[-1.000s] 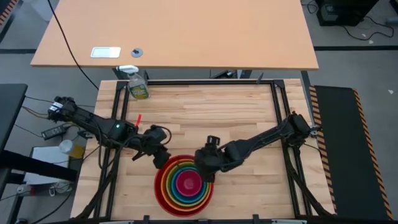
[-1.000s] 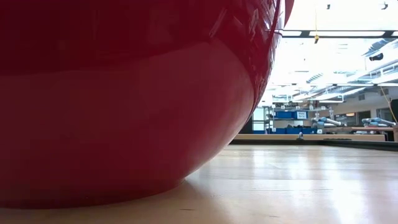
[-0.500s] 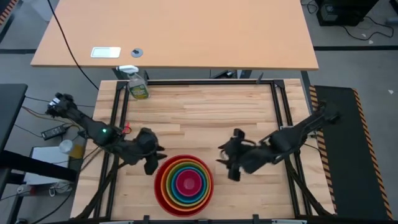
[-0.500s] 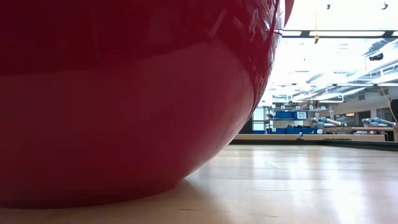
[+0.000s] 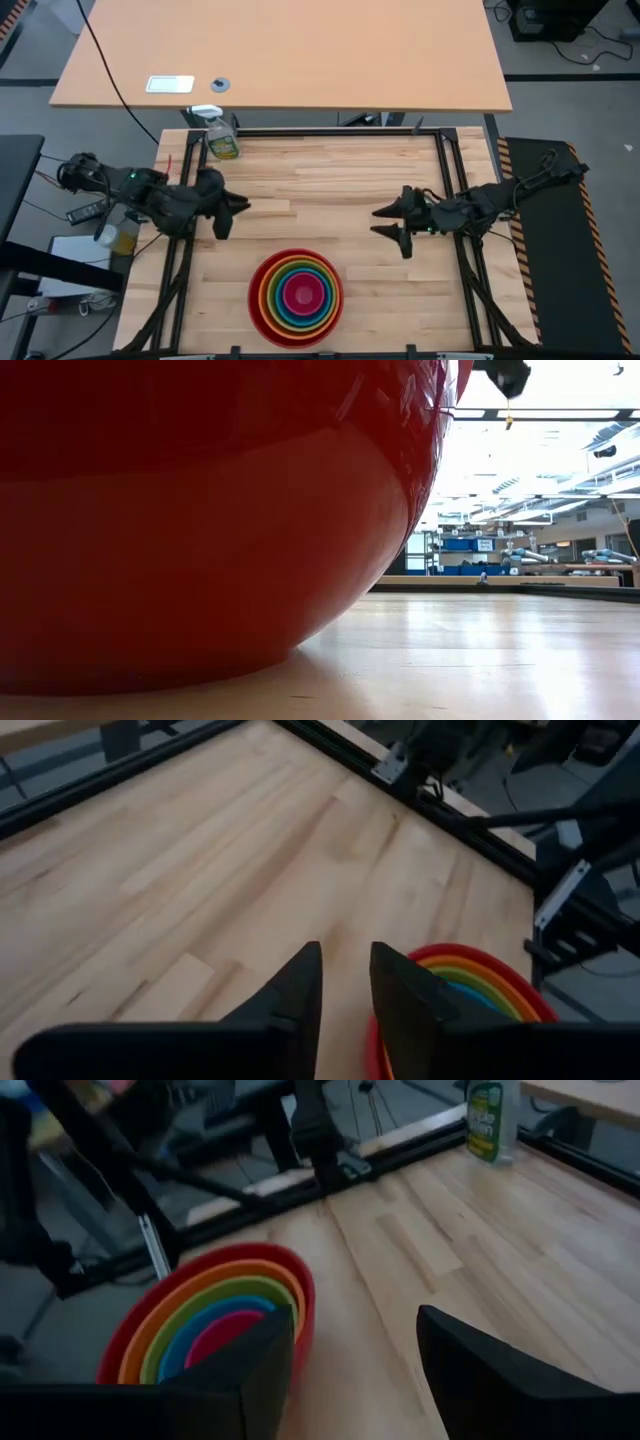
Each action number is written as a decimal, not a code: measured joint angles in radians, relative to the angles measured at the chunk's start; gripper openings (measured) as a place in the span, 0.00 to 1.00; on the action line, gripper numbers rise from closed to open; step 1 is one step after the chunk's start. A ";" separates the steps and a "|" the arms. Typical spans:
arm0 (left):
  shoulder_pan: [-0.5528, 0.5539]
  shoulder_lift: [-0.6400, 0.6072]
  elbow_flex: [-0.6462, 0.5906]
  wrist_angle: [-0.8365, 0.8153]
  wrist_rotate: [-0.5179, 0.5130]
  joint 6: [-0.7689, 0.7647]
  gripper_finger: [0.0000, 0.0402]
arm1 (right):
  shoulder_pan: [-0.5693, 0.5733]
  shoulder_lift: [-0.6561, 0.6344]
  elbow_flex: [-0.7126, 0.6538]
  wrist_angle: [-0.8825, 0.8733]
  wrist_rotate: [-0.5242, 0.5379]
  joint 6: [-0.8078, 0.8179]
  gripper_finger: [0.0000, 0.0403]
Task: Nest bowls inside each other
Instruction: Return to Home Position
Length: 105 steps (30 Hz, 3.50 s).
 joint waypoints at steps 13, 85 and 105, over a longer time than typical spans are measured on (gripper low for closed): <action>0.061 -0.228 -0.270 0.160 0.030 0.005 0.15 | -0.073 -0.285 -0.299 0.181 0.037 0.123 0.46; 0.333 -0.762 -1.047 0.898 0.133 0.620 0.06 | -0.126 -0.425 -0.815 0.675 0.436 -0.442 0.43; 0.333 -0.762 -1.048 0.897 0.134 0.621 0.06 | -0.126 -0.425 -0.815 0.675 0.434 -0.440 0.43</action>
